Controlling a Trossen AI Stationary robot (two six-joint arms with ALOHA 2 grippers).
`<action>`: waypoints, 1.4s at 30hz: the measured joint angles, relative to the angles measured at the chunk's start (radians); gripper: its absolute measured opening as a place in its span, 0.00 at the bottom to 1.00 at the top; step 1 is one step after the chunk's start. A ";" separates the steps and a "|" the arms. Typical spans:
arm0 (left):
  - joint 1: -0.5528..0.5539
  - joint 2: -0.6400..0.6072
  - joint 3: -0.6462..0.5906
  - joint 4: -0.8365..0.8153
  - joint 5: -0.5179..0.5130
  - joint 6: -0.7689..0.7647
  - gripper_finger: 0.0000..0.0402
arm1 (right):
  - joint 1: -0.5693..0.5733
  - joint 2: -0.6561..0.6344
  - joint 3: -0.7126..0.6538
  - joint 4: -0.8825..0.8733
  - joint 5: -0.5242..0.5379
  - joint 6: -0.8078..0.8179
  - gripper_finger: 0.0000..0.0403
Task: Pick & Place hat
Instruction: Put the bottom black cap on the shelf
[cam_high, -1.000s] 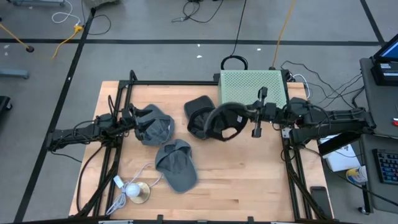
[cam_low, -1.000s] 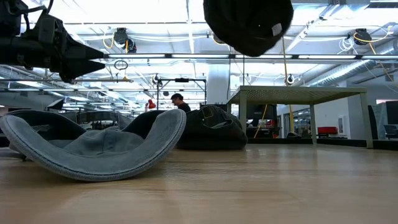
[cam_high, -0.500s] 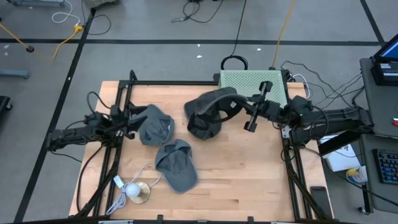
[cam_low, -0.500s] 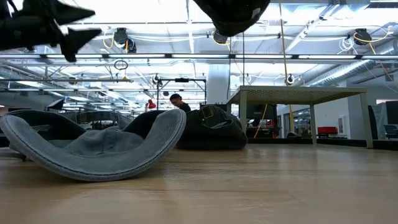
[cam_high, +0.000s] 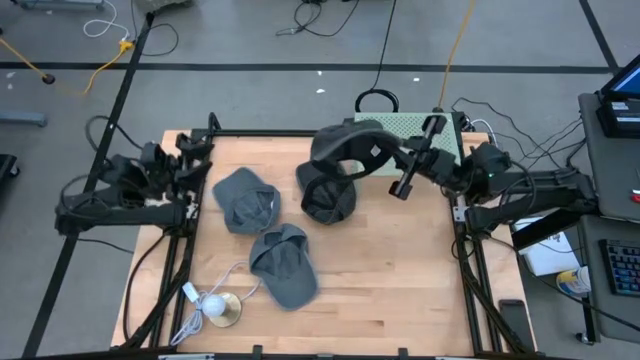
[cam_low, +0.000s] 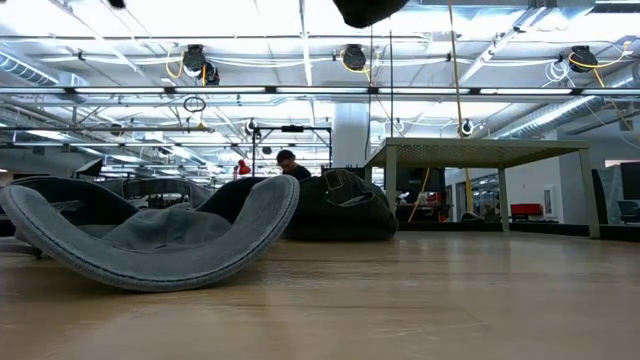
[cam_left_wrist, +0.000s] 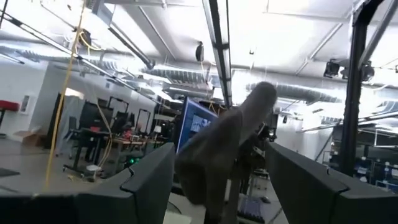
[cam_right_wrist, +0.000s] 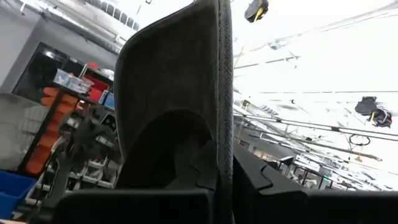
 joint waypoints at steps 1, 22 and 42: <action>0.000 0.043 0.042 0.000 0.003 0.013 0.63 | 0.000 0.011 0.032 -0.035 0.000 -0.011 0.02; -0.020 0.763 0.778 -0.169 0.127 0.343 0.63 | 0.000 0.160 0.354 -0.257 0.130 -0.097 0.02; -0.073 0.977 0.952 -0.195 0.038 0.417 0.44 | 0.003 0.159 0.353 -0.255 0.121 -0.090 0.04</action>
